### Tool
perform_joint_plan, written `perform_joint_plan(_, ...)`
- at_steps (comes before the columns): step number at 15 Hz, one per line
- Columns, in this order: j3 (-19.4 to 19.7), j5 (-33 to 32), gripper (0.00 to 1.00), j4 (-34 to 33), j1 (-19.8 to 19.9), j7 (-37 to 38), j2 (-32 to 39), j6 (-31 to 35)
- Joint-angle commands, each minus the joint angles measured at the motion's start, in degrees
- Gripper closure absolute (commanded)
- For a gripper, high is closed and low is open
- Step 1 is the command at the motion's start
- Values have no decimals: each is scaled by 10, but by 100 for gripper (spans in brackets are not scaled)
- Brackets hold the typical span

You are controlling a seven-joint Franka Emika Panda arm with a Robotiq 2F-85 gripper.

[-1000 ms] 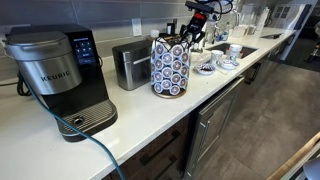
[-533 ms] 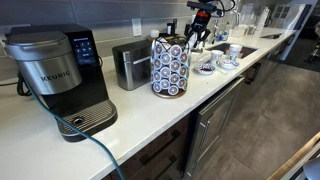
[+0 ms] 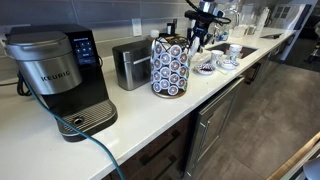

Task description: Remove the bottle from the bottle holder and put it on the table

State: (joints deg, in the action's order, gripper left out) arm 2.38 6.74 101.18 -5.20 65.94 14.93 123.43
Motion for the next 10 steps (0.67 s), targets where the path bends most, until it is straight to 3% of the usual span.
perform_joint_plan(1, 5, -88, 71, 83, -18, 44, -48, 42)
perform_joint_plan(5, 3, -167, 71, 140, -17, 61, -80, 66)
perform_joint_plan(10, -1, -274, 71, 199, -16, 135, -99, 123)
